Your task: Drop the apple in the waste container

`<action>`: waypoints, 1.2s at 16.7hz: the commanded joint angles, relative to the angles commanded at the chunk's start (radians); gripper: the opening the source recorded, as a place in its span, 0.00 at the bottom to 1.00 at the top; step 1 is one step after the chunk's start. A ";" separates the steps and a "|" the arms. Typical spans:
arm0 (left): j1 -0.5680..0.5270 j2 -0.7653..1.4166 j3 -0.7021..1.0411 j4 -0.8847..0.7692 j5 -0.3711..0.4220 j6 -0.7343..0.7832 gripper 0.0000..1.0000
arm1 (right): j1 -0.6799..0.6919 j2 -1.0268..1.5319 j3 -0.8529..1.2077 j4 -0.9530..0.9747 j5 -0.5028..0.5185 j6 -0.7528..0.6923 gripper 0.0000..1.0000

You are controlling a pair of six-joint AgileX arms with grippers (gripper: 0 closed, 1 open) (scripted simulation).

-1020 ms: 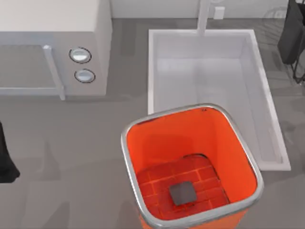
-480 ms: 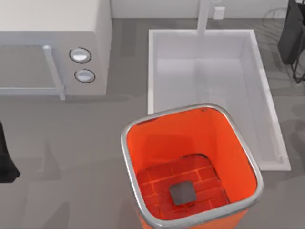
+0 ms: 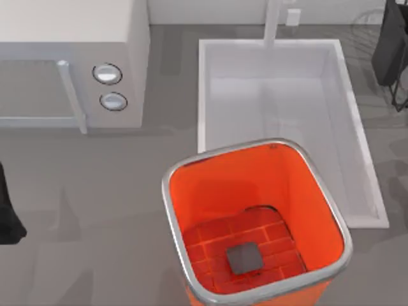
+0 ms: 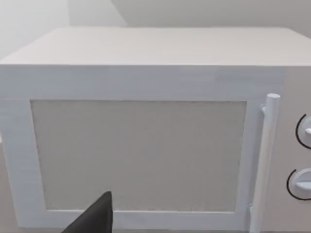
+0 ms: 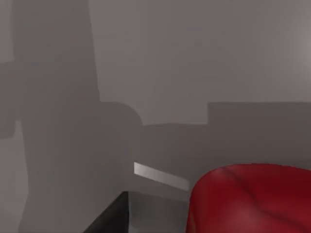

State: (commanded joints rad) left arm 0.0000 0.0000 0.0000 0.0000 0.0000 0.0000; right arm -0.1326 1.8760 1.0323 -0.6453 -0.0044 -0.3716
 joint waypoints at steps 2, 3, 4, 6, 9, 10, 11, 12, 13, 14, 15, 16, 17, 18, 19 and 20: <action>0.000 0.000 0.000 0.000 0.000 0.000 1.00 | 0.000 0.000 0.000 0.000 0.000 0.000 0.25; 0.000 0.000 0.000 0.000 0.000 0.000 1.00 | 0.000 0.000 0.000 0.000 0.000 0.000 0.17; 0.000 0.000 0.000 0.000 0.000 0.000 1.00 | 0.000 0.000 0.000 0.000 0.000 0.000 0.10; 0.000 0.000 0.000 0.000 0.000 0.000 1.00 | 0.000 0.000 0.000 0.000 0.000 0.000 0.00; 0.000 0.000 0.000 0.000 0.000 0.000 1.00 | 0.000 0.000 0.000 0.000 0.000 0.000 0.00; 0.000 0.000 0.000 0.000 0.000 0.000 1.00 | 0.000 0.000 0.000 0.000 0.000 0.000 0.00; 0.000 0.000 0.000 0.000 0.000 0.000 1.00 | 0.000 0.000 0.000 0.000 0.000 0.000 0.00; 0.000 0.000 0.000 0.000 0.000 0.000 1.00 | 0.000 0.000 0.000 0.000 0.000 0.000 0.00; 0.000 0.000 0.000 0.000 0.000 0.000 1.00 | 0.000 0.000 0.000 0.000 0.000 0.000 0.00; 0.000 0.000 0.000 0.000 0.000 0.000 1.00 | 0.005 -0.016 0.001 -0.014 -0.026 0.016 0.00; 0.000 0.000 0.000 0.000 0.000 0.000 1.00 | 0.005 -0.016 0.004 -0.017 -0.027 0.016 0.00; 0.000 0.000 0.000 0.000 0.000 0.000 1.00 | 0.004 -0.017 0.017 -0.030 -0.027 0.016 0.00; 0.000 0.000 0.000 0.000 0.000 0.000 1.00 | 0.003 -0.022 0.039 -0.053 -0.027 0.015 0.00; 0.000 0.000 0.000 0.000 0.000 0.000 1.00 | 0.003 -0.029 0.069 -0.088 -0.027 0.014 0.00; 0.000 0.000 0.000 0.000 0.000 0.000 1.00 | 0.002 -0.039 0.103 -0.133 -0.028 0.013 0.00; 0.000 0.000 0.000 0.000 0.000 0.000 1.00 | 0.002 -0.051 0.141 -0.188 -0.028 0.011 0.00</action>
State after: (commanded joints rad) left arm 0.0000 0.0000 0.0000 0.0000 0.0000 0.0000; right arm -0.1304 1.8249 1.1737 -0.8337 -0.0323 -0.3602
